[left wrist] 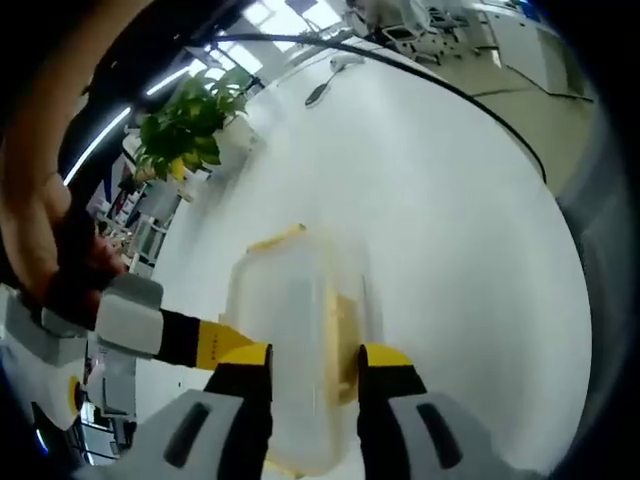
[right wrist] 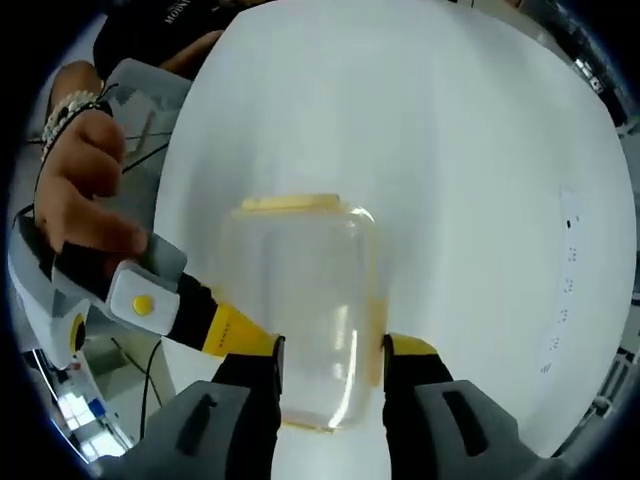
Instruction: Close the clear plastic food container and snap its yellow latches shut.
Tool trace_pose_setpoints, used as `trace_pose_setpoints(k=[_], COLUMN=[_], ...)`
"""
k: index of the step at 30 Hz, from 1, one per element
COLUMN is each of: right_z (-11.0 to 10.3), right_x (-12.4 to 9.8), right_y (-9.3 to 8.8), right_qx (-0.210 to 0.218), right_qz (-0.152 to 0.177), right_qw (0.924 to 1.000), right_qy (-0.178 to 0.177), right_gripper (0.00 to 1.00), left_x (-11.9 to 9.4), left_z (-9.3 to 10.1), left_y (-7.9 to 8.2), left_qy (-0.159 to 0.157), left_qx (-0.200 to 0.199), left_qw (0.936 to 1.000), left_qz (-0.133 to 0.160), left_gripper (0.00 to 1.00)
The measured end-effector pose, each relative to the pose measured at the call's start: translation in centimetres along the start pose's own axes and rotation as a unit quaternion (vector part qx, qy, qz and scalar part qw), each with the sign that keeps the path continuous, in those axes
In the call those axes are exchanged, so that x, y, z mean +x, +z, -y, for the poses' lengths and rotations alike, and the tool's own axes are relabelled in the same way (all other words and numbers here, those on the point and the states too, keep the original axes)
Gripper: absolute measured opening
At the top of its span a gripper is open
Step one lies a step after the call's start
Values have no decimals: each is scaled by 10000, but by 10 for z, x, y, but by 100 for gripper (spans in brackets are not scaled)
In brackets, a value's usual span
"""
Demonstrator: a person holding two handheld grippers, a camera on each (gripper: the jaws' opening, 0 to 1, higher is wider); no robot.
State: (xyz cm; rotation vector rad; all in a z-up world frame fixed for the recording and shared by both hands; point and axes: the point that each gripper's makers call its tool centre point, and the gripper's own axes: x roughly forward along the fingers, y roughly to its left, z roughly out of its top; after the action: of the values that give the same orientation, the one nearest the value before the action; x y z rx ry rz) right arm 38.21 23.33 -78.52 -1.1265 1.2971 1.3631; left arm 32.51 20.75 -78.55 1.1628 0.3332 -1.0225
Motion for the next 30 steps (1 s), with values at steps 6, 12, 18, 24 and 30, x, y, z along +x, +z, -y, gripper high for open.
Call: trace_pose_setpoints(k=[6, 12, 18, 24, 30], right_z=[0, 1, 2, -2, -2], right_x=[1, 1, 3, 3, 2], right_y=[0, -2, -4, -4, -5], right_qx=[93, 106, 275, 286, 230], right_qz=[72, 136, 388, 556, 545], right_qw=[9999, 9998, 9970, 9945, 9957], right_qy=[4, 127, 604, 837, 716], right_gripper=[36, 35, 34, 33, 35], left_x=[3, 1, 2, 1, 1], left_z=[0, -3, -2, -2, -1], left_y=[-2, 2, 1, 2, 2], left_qy=[267, 179, 156, 174, 164], left_qx=[288, 295, 280, 327, 336], left_qw=[9992, 9994, 9995, 9993, 9993], left_qz=[-97, -34, -28, 17, -31], left_gripper=[23, 23, 23, 23, 24])
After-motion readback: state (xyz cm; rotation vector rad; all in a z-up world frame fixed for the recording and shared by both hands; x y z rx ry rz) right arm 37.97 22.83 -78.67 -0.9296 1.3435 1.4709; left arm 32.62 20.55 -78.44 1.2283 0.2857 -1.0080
